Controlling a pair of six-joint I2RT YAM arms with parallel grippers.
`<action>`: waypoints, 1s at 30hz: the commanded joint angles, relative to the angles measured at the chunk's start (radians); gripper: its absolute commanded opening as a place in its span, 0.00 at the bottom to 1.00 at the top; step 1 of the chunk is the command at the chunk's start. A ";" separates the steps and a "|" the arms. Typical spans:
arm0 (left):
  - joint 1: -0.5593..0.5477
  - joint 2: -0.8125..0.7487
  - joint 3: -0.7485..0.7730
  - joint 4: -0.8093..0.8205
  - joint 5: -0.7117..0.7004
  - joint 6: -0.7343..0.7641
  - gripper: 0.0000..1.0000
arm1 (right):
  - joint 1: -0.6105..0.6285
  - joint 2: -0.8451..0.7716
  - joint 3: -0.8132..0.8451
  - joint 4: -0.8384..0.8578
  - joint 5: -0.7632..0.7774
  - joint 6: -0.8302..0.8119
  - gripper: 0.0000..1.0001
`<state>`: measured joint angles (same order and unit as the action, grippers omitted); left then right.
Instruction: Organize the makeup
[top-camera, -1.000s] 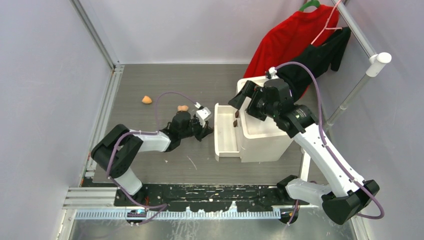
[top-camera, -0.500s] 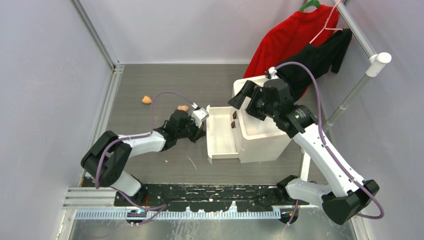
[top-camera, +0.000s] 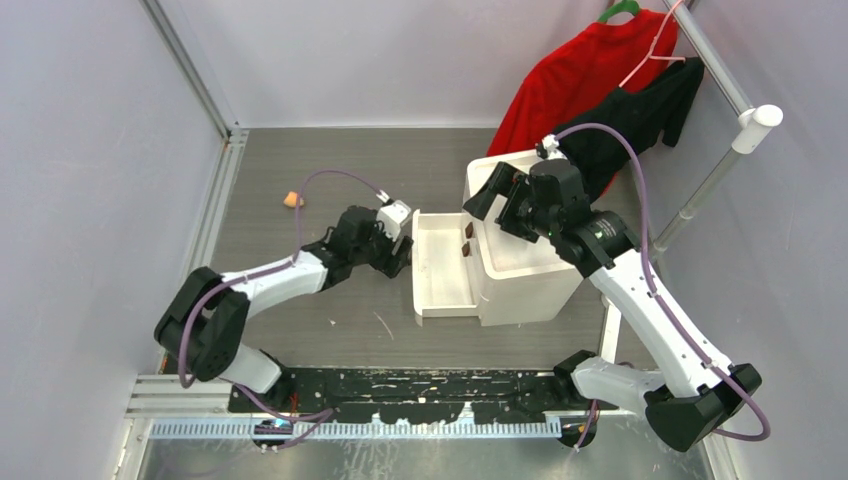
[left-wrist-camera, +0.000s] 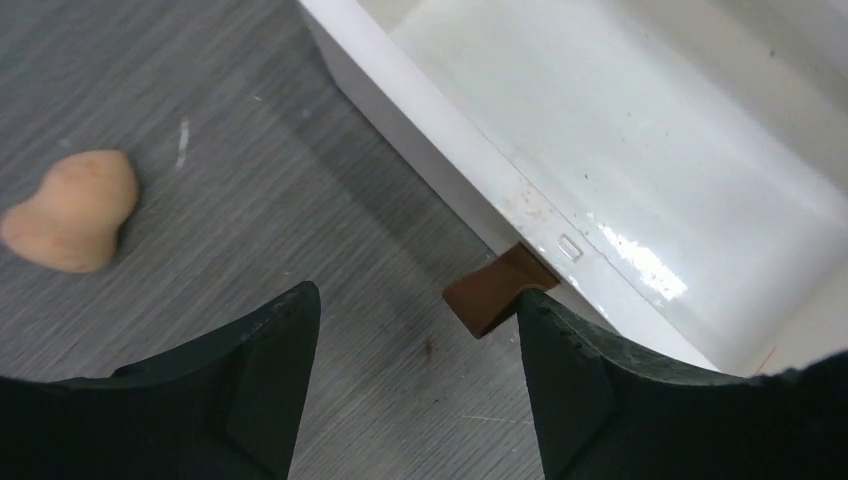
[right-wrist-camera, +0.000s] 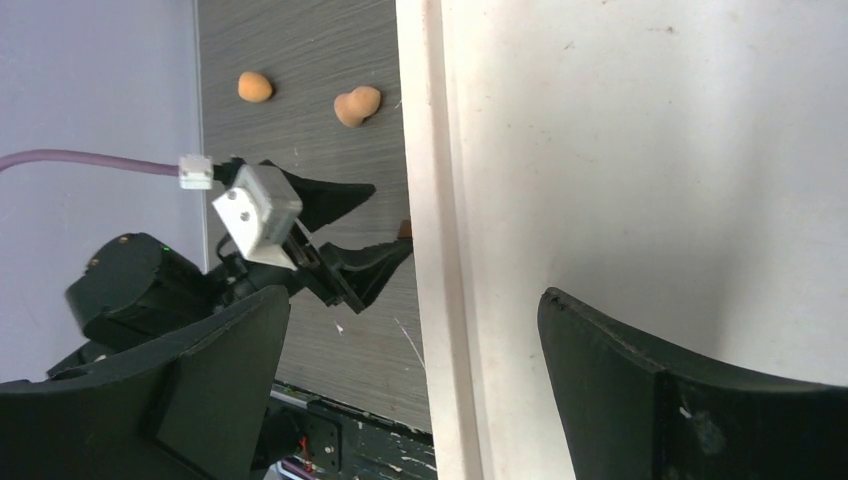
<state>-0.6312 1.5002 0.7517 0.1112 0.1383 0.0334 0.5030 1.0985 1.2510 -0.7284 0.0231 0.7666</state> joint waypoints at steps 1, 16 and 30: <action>0.040 -0.097 0.105 -0.065 -0.115 -0.055 0.74 | 0.002 -0.006 0.017 -0.063 0.022 -0.015 1.00; 0.215 0.367 0.741 -0.710 -0.346 -0.332 0.81 | 0.002 0.006 0.016 -0.050 0.005 -0.005 1.00; 0.236 0.506 0.755 -0.639 -0.325 -0.307 0.55 | 0.002 0.011 0.019 -0.057 0.006 -0.005 1.00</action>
<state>-0.4088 1.9881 1.4738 -0.5575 -0.1829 -0.2802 0.5030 1.0996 1.2530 -0.7307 0.0246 0.7662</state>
